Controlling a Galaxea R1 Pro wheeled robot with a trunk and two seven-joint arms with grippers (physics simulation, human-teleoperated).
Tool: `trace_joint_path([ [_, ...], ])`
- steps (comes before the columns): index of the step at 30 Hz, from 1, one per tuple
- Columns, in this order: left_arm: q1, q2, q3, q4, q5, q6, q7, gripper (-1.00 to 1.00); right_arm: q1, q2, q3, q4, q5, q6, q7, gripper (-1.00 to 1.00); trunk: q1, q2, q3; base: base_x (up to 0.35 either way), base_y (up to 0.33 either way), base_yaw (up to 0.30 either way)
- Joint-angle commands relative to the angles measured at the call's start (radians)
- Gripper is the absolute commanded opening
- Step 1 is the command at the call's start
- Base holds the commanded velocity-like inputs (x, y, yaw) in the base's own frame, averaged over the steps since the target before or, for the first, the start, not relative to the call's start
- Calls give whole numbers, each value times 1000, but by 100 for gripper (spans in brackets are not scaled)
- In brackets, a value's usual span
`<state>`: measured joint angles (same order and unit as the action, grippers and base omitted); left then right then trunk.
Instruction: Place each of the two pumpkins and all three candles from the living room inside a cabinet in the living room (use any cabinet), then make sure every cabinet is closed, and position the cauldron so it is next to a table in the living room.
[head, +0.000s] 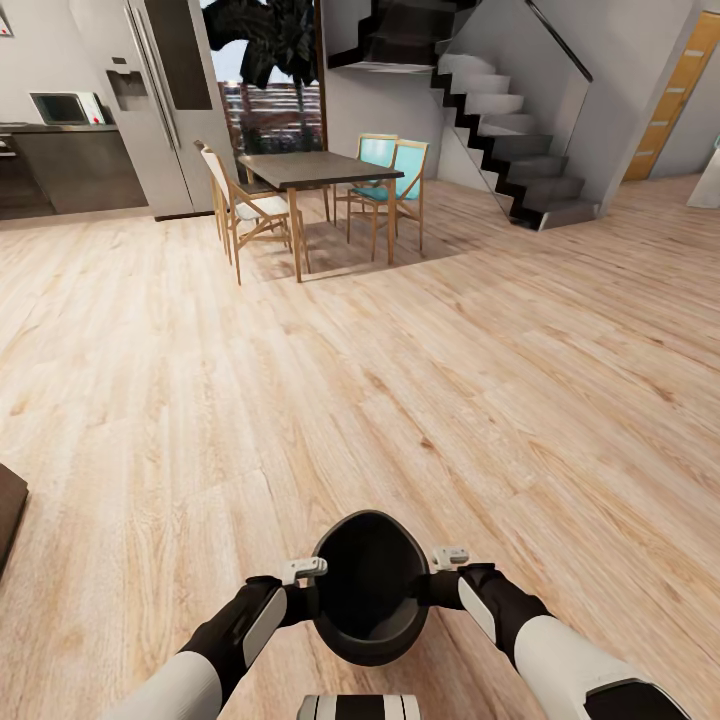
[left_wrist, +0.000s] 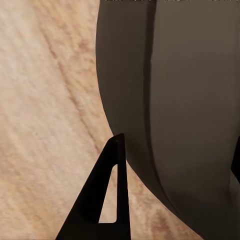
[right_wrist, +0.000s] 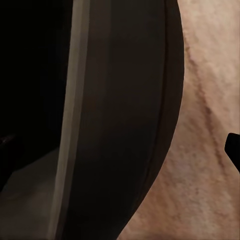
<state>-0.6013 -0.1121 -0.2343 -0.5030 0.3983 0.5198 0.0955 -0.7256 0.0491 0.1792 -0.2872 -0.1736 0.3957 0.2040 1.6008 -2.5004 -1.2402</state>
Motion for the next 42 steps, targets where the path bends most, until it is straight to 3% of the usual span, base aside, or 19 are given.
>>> trace_joint_path([
  [1,0,0,0,0,-2,0,0,-100,0,0,-1,0,0,0,0,100,0,0,0,0,0,0],
  [8,0,0,0,0,-1,0,0,-100,0,0,-3,0,-1,0,0,100,0,0,0,0,0,0],
  [9,0,0,0,0,-1,0,0,-100,0,0,-3,0,-1,0,0,-100,0,0,0,0,0,0],
  [30,0,9,0,-39,4,0,-11,-100,0,0,-4,0,-4,0,2,-100,0,0,0,2,0,0],
  [42,0,8,0,-42,4,0,-11,-100,0,2,-4,0,-3,0,2,-100,0,0,0,297,0,0],
])
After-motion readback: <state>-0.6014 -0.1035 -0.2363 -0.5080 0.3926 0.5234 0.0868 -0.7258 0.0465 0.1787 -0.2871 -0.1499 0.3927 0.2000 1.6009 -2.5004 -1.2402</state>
